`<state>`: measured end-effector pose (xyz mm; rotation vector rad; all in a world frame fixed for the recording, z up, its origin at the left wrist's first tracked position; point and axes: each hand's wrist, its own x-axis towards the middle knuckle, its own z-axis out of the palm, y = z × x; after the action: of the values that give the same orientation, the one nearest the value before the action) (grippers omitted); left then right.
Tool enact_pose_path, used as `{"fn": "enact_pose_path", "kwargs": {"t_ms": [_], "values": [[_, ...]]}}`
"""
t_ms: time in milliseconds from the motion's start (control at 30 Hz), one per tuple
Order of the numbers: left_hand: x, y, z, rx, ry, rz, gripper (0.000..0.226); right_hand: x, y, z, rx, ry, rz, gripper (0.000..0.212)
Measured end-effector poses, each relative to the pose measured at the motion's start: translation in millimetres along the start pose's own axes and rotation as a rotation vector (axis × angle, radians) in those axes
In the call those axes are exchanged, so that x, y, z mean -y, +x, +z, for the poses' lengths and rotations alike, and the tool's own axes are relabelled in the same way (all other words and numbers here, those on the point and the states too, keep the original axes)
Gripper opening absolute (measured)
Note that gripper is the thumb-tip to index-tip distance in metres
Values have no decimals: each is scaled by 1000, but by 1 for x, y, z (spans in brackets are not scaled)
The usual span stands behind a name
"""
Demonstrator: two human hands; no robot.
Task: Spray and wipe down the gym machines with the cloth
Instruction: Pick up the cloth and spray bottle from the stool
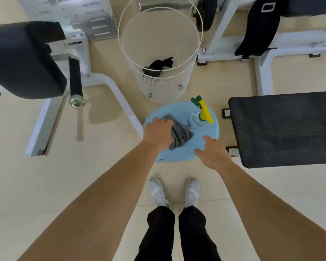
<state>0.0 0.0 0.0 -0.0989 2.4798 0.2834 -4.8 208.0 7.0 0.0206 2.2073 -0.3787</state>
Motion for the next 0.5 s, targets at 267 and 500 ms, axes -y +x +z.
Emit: {"fn": "enact_pose_path", "kwargs": {"t_ms": [267, 500], "values": [[1, 65, 90, -102, 245, 125, 66, -23, 70, 62, 16, 517, 65, 62], [-9, 46, 106, -138, -210, -28, 36, -20, 66, 87, 2, 919, 129, 61]]}}
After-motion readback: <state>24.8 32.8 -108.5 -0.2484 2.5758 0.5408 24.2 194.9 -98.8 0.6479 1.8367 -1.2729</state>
